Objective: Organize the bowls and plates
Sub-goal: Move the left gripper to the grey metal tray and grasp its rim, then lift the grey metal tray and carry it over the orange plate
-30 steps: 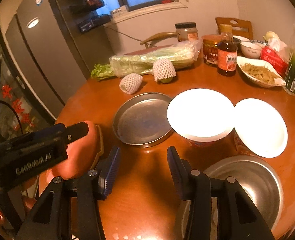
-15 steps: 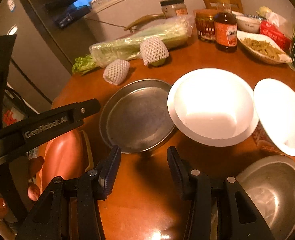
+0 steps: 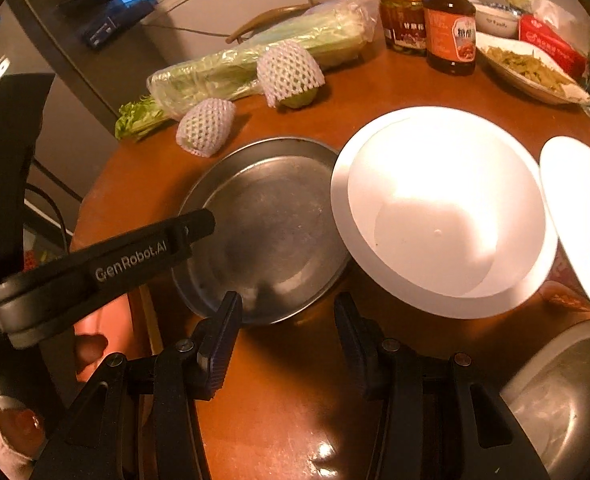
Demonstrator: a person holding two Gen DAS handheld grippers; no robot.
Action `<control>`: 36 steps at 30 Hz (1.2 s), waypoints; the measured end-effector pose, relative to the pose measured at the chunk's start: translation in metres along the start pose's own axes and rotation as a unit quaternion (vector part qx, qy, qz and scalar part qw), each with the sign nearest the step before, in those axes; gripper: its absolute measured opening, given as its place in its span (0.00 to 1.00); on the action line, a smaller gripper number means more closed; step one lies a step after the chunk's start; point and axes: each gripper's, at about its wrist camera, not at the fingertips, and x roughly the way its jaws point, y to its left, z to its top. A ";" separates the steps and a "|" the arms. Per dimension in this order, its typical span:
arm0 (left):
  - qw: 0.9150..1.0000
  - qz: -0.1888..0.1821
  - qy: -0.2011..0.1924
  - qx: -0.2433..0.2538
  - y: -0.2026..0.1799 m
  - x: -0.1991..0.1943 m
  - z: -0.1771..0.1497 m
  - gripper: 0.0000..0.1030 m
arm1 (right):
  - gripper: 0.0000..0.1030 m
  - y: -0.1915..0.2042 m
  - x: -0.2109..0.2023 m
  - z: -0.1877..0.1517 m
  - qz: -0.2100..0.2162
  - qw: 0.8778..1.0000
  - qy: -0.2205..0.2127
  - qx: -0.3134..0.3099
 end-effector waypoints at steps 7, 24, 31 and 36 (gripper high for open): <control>1.000 -0.001 -0.003 0.000 0.004 -0.001 -0.002 0.23 | 0.45 0.004 0.002 0.001 -0.007 1.000 -0.014 -0.017; 0.998 0.017 -0.050 -0.016 0.013 -0.053 -0.020 0.23 | 0.44 0.022 -0.028 -0.004 0.028 0.998 -0.041 -0.043; 0.997 0.024 -0.075 -0.025 0.018 -0.083 -0.035 0.23 | 0.44 0.037 -0.050 -0.010 0.037 0.995 -0.063 -0.070; 0.995 0.031 -0.094 -0.031 0.024 -0.108 -0.050 0.23 | 0.44 0.050 -0.068 -0.020 0.046 0.992 -0.077 -0.091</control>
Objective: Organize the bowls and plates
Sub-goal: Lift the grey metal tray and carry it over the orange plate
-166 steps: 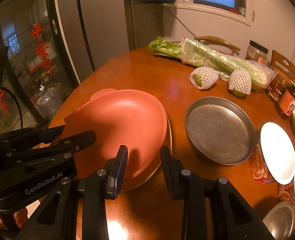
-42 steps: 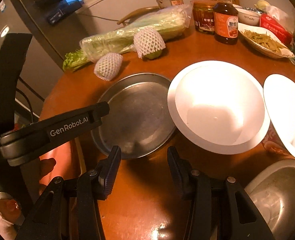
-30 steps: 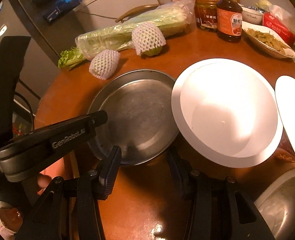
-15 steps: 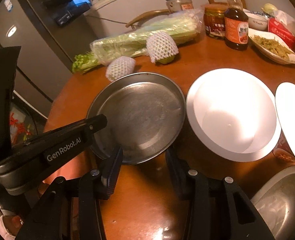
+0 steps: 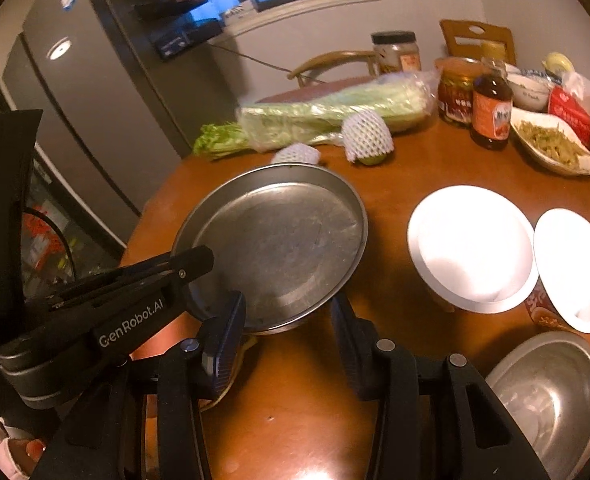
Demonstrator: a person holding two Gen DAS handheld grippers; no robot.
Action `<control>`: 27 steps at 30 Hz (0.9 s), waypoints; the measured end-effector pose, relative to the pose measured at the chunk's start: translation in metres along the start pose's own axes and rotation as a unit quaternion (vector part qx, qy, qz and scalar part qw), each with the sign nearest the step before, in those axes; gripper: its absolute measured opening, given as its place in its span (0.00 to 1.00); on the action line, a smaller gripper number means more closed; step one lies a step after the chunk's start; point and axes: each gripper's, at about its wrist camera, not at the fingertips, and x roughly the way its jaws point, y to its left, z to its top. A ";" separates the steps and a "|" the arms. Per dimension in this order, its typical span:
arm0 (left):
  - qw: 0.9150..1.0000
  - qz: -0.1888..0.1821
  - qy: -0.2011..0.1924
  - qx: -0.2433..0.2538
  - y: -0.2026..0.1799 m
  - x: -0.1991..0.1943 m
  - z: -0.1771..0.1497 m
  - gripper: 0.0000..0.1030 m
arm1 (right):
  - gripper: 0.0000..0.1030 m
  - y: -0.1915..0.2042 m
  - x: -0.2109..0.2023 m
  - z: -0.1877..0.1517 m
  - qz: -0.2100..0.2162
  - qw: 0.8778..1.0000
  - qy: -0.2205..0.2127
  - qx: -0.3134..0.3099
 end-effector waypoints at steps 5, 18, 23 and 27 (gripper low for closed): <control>1.000 0.000 -0.018 -0.013 0.014 -0.024 -0.011 0.23 | 0.44 0.017 -0.015 -0.006 0.007 1.000 -0.015 -0.024; 0.998 0.006 -0.044 -0.042 0.055 -0.064 -0.033 0.23 | 0.44 0.071 -0.034 -0.020 0.026 0.996 -0.031 -0.085; 0.998 0.005 -0.041 -0.048 0.064 -0.064 -0.038 0.23 | 0.44 0.083 -0.032 -0.025 0.024 0.994 -0.030 -0.098; 0.998 0.001 -0.035 -0.051 0.069 -0.058 -0.042 0.23 | 0.44 0.087 -0.027 -0.028 0.020 0.994 -0.024 -0.105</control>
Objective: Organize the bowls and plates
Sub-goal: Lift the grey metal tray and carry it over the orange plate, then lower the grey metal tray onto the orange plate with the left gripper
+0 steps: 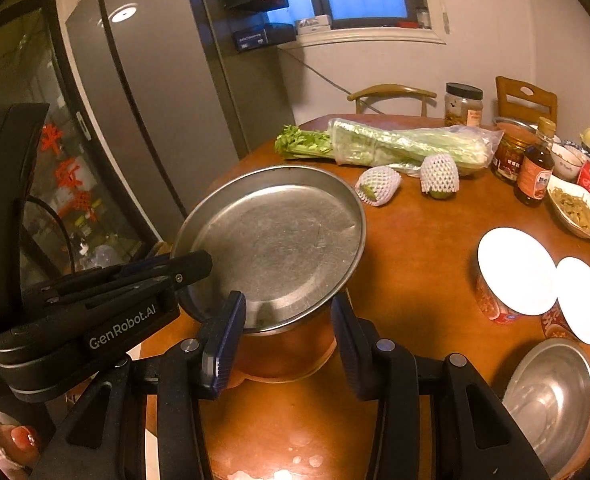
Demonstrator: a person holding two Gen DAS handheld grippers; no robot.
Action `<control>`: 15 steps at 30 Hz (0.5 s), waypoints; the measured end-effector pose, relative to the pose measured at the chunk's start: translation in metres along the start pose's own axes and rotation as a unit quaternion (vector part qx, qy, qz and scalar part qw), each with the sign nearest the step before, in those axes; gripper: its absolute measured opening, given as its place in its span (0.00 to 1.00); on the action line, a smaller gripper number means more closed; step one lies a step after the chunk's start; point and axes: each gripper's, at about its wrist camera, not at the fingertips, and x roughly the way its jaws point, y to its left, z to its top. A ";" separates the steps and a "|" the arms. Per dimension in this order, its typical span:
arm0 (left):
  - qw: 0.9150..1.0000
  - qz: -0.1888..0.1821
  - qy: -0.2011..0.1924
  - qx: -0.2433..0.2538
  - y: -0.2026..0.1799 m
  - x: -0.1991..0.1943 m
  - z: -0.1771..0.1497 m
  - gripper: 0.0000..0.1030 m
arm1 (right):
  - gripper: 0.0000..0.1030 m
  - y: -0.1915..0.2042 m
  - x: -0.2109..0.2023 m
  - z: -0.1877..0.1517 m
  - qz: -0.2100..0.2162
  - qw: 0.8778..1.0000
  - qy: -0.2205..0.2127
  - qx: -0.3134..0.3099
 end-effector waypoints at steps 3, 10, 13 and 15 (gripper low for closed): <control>1.000 -0.003 0.006 -0.004 0.003 0.006 -0.003 0.23 | 0.44 0.001 0.005 -0.003 -0.001 1.000 0.005 0.000; 1.000 -0.007 0.018 -0.008 0.005 0.019 -0.009 0.23 | 0.44 -0.004 0.015 -0.010 -0.005 1.000 0.017 0.001; 1.000 -0.005 0.021 -0.009 0.005 0.024 -0.012 0.23 | 0.44 -0.006 0.020 -0.013 -0.007 1.000 0.019 0.001; 1.000 -0.006 0.025 -0.007 0.005 0.029 -0.013 0.23 | 0.44 -0.008 0.022 -0.015 -0.009 1.000 0.022 0.002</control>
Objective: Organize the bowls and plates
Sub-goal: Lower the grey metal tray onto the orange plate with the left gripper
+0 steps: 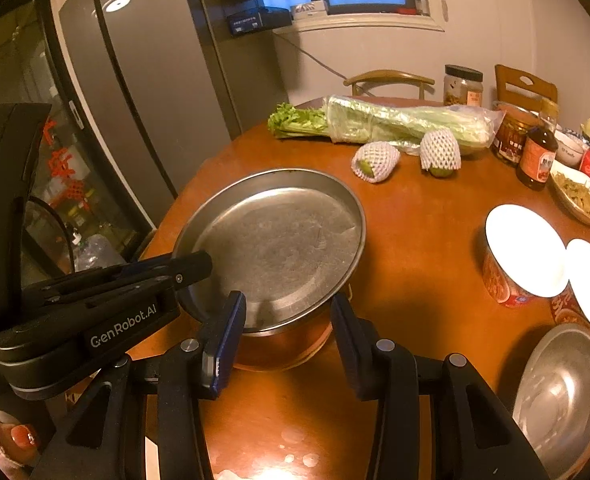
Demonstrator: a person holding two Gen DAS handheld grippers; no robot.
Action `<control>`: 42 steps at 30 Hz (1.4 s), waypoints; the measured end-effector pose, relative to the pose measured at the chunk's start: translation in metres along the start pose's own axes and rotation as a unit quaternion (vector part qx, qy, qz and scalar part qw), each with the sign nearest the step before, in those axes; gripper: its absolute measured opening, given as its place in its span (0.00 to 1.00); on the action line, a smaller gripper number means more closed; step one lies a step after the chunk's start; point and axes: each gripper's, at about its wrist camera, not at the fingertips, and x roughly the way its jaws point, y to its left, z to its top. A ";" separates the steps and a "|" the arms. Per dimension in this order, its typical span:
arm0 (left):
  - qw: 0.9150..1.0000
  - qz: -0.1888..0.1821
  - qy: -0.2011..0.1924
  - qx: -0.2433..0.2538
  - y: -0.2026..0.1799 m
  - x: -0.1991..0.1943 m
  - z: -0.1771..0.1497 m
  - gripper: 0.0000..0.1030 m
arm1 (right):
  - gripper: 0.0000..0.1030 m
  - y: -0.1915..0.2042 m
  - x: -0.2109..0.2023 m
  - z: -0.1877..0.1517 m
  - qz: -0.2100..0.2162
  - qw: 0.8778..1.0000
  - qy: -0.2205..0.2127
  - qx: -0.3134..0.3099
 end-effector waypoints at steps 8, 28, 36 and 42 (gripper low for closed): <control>1.000 0.001 0.013 0.002 -0.003 0.013 -0.005 0.23 | 0.44 -0.005 0.009 -0.006 -0.008 1.000 0.010 -0.001; 1.000 0.023 0.021 0.000 -0.005 0.026 -0.013 0.23 | 0.44 -0.005 0.021 -0.015 -0.015 0.999 0.022 -0.019; 0.999 0.029 0.018 -0.002 -0.002 0.024 -0.014 0.23 | 0.43 -0.005 0.026 -0.014 -0.006 0.999 0.024 -0.020; 0.999 0.028 0.019 -0.004 0.002 0.023 -0.016 0.23 | 0.43 -0.006 0.027 -0.016 -0.003 1.000 0.025 -0.014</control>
